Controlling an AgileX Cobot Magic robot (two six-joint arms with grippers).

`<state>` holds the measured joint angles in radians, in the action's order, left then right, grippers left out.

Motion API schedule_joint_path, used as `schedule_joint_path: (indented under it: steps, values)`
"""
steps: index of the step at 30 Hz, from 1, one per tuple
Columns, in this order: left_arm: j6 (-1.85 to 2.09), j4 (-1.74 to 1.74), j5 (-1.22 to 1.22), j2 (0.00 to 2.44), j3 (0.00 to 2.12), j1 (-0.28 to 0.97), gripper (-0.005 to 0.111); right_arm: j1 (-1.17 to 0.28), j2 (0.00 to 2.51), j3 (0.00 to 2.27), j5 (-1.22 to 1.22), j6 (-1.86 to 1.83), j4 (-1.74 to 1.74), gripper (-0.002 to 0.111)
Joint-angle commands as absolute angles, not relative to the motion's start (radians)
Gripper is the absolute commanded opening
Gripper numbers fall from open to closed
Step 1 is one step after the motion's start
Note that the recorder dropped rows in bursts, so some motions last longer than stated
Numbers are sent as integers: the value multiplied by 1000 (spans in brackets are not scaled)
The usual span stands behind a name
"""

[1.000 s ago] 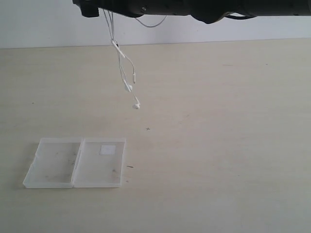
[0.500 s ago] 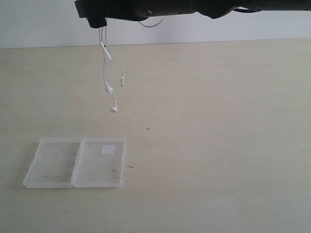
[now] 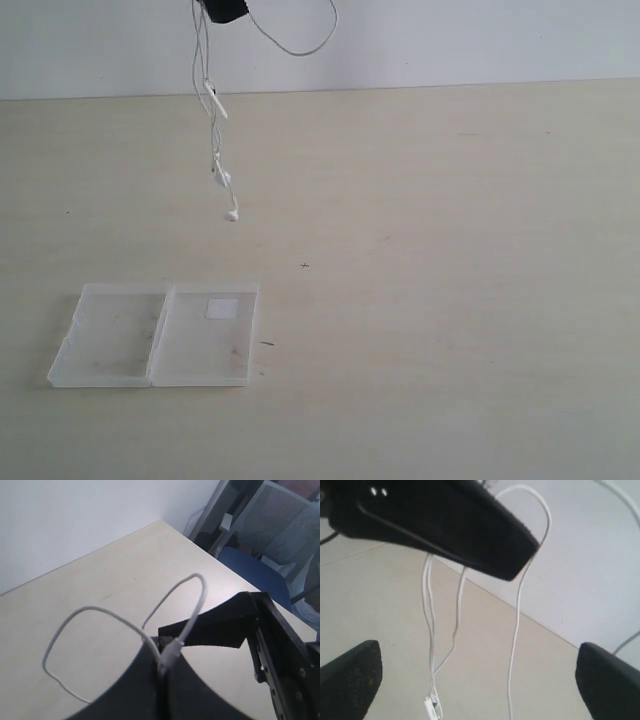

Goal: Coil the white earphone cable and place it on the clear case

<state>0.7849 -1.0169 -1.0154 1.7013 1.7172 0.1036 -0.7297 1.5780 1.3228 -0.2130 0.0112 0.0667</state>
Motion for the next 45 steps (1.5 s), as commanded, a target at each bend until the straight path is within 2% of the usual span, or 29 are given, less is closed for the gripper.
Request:
schedule_joint_path:
  steps: [1,8,17,25,41,45]
  values:
    - [776,-1036,-1030,1698,1724,102,0,-700,1582,1322,-245,42,88,105]
    - [776,-1034,-1046,1698,1724,102,0,-671,1582,1322,-274,55,113,105]
    - [776,-1036,-1064,1698,1724,101,0,-661,1641,1322,-106,55,148,105]
    - [776,-1036,-1071,1698,1724,101,0,-626,1683,1322,-51,82,129,105]
    - [806,-1074,-1052,1712,1724,101,0,-628,1642,1322,-141,48,124,105]
    - [868,-1120,-1074,1729,1724,101,0,-628,1642,1322,-141,-29,22,105]
